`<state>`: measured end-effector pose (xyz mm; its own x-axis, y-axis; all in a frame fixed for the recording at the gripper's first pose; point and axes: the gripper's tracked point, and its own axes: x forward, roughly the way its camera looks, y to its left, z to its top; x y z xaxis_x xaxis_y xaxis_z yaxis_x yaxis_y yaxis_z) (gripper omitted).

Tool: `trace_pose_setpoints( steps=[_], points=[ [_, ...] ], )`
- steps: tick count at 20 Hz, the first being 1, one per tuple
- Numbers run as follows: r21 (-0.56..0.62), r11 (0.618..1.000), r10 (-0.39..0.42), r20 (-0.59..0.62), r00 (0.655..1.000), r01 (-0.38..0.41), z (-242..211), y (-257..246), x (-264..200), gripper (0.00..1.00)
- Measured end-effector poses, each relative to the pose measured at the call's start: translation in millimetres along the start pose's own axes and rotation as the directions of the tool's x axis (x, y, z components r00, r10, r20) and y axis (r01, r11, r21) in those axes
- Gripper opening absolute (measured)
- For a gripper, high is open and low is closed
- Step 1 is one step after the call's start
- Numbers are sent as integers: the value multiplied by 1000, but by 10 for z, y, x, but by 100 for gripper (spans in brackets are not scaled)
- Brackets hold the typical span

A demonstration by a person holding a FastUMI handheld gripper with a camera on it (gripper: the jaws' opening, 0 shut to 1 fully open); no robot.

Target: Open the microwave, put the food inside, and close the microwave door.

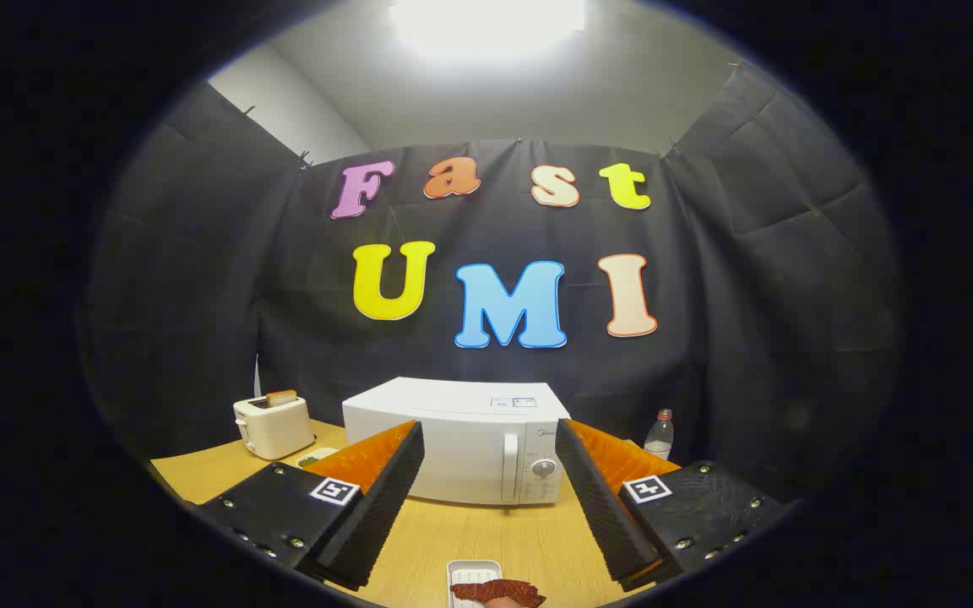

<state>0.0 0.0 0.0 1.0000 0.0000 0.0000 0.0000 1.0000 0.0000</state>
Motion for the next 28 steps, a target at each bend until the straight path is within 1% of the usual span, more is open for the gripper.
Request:
trace_pose_setpoints(
  steps=[5,9,14,17,21,28],
  points=[
    [14,1000,6,1,1000,-6,-23,-11,-27,98],
    [17,999,32,17,999,-32,28,17,-34,98],
    [-5,999,35,28,999,-35,26,-12,-12,98],
    [5,999,39,19,999,-39,-20,-27,26,98],
    [6,998,55,6,998,-55,-75,-45,206,98],
    [33,998,60,-44,997,-59,-273,-138,781,98]
  ],
)
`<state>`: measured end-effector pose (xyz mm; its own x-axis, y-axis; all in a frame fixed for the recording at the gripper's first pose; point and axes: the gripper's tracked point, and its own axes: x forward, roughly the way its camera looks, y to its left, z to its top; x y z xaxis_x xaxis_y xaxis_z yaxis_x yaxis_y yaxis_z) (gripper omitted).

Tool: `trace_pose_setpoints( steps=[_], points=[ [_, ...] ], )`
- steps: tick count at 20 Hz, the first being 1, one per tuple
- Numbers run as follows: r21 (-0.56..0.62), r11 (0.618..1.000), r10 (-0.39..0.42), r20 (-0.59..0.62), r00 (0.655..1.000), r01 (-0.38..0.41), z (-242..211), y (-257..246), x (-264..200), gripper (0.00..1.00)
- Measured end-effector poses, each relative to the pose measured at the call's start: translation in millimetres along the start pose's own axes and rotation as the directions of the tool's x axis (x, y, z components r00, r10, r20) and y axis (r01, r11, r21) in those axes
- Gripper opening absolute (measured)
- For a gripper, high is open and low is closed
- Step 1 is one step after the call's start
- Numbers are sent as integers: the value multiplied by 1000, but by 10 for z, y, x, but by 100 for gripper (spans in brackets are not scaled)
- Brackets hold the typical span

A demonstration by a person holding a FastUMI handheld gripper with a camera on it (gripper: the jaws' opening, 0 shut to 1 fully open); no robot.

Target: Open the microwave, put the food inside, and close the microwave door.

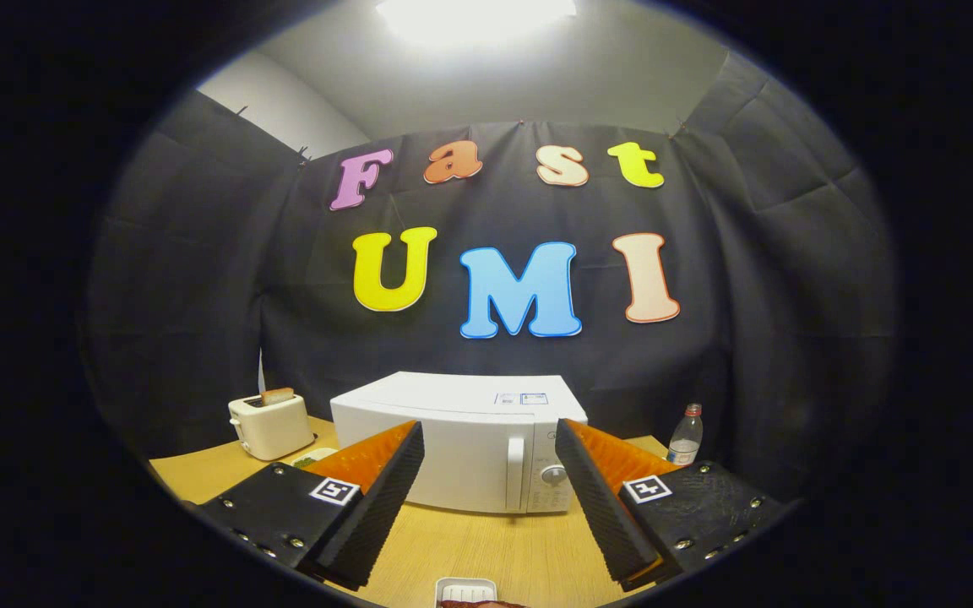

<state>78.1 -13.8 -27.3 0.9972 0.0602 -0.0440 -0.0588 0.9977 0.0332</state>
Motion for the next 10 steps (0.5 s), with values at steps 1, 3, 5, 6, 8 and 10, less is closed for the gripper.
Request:
trace_pose_setpoints(
  steps=[1,3,5,6,8,10],
  points=[
    [3,1000,-1,-10,1000,1,-62,-27,113,98],
    [2,1000,0,-30,1000,1,-173,-64,301,98],
    [-1,1000,0,-51,999,0,-293,-105,485,98],
    [-3,1000,-2,-64,998,2,-352,-129,575,98],
    [-5,1000,-1,-87,996,0,-478,-160,733,98],
    [-11,1000,3,-114,993,-5,-619,-192,898,98]
  ],
)
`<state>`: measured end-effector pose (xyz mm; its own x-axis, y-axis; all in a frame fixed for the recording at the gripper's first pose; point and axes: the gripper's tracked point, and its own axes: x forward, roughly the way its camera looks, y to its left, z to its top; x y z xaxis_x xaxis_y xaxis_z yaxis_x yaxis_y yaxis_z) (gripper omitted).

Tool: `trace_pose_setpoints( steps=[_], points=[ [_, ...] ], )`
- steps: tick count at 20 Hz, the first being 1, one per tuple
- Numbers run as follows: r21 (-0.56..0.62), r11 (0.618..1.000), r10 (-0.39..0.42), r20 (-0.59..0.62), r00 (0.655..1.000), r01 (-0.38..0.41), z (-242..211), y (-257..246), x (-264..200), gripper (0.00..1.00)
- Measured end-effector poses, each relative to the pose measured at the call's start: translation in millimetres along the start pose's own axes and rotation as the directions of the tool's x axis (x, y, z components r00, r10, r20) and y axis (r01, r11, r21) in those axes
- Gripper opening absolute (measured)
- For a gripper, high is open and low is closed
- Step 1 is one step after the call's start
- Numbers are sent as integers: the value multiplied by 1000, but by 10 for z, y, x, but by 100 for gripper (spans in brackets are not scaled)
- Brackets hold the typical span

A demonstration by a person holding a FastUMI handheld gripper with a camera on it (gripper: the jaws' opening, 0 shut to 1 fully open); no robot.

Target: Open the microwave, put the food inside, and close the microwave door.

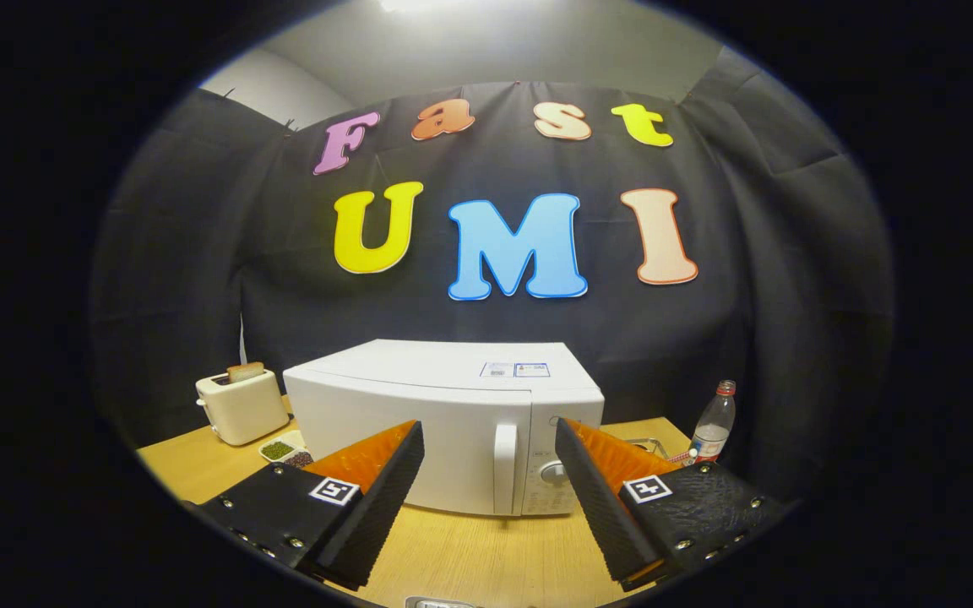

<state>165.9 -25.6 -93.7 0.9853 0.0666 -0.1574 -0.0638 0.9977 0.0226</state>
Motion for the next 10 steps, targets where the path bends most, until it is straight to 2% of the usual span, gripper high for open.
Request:
trace_pose_setpoints(
  steps=[7,10],
  points=[
    [46,999,8,-125,992,-2,-485,-58,513,98],
    [56,998,9,-158,987,0,-642,-78,652,93]
  ],
)
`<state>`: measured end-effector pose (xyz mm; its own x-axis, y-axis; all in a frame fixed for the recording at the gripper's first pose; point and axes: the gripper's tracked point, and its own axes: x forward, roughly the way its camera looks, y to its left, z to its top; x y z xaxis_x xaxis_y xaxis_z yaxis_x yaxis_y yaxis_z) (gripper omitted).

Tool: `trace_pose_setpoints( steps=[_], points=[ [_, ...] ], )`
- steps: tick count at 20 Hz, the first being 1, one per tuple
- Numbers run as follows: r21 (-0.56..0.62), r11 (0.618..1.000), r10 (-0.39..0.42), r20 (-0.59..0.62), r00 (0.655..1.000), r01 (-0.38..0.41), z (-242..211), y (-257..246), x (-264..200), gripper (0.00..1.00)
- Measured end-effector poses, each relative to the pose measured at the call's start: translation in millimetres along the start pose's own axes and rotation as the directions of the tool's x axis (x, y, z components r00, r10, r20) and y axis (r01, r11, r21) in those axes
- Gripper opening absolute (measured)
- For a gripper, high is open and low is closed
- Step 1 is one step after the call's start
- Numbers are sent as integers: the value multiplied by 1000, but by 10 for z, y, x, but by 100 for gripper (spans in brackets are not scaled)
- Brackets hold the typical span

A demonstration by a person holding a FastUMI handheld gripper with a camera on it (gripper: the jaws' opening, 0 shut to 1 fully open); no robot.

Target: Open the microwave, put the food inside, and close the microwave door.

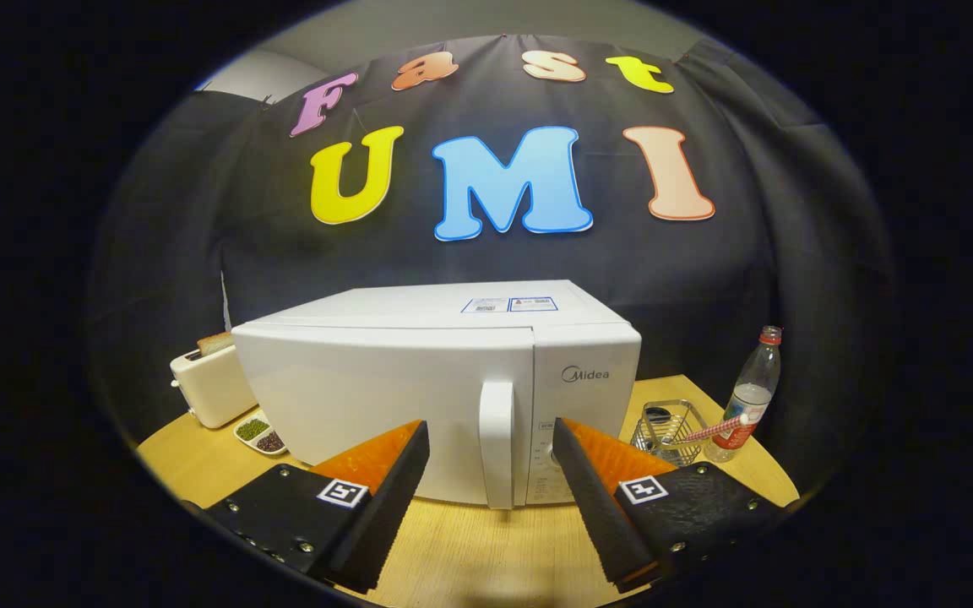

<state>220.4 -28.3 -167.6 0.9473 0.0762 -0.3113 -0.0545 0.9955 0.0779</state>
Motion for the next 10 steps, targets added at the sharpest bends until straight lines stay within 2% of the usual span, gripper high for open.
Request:
trace_pose_setpoints(
  steps=[1,3,4,5,7,8,9,10],
  points=[
    [2,1000,-5,-9,1000,5,-40,-13,39,92],
    [10,1000,1,-27,1000,-1,-95,3,107,79],
    [14,1000,11,-40,999,-11,-132,30,139,80],
    [9,1000,-2,-39,999,2,-131,-6,150,76],
    [11,1000,2,-37,999,-2,-121,2,201,58],
    [9,1000,-1,-36,999,2,-120,-5,235,59],
    [6,1000,-20,-27,999,20,-87,-49,253,55],
    [14,1000,-4,-30,1000,4,-75,-13,271,43]
  ],
)
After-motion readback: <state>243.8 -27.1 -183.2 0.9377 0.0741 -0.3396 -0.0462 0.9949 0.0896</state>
